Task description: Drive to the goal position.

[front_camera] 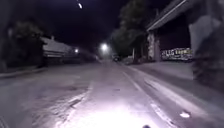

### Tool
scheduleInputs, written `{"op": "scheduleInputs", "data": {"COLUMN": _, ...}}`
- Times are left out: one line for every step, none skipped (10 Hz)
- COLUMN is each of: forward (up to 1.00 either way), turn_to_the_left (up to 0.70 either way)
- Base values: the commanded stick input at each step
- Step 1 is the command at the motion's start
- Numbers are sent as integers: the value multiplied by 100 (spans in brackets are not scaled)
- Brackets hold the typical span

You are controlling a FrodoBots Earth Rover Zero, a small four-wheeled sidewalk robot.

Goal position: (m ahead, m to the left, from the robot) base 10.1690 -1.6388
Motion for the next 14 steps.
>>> {"op": "scheduleInputs", "data": {"forward": 70, "turn_to_the_left": 0}}
{"op": "scheduleInputs", "data": {"forward": 70, "turn_to_the_left": 0}}
{"op": "scheduleInputs", "data": {"forward": 70, "turn_to_the_left": 0}}
{"op": "scheduleInputs", "data": {"forward": 70, "turn_to_the_left": 0}}
{"op": "scheduleInputs", "data": {"forward": 70, "turn_to_the_left": 0}}
{"op": "scheduleInputs", "data": {"forward": 70, "turn_to_the_left": 0}}
{"op": "scheduleInputs", "data": {"forward": 70, "turn_to_the_left": 0}}
{"op": "scheduleInputs", "data": {"forward": 70, "turn_to_the_left": 0}}
{"op": "scheduleInputs", "data": {"forward": 70, "turn_to_the_left": 0}}
{"op": "scheduleInputs", "data": {"forward": 70, "turn_to_the_left": 0}}
{"op": "scheduleInputs", "data": {"forward": 70, "turn_to_the_left": 0}}
{"op": "scheduleInputs", "data": {"forward": 70, "turn_to_the_left": 0}}
{"op": "scheduleInputs", "data": {"forward": 70, "turn_to_the_left": 0}}
{"op": "scheduleInputs", "data": {"forward": 70, "turn_to_the_left": 0}}
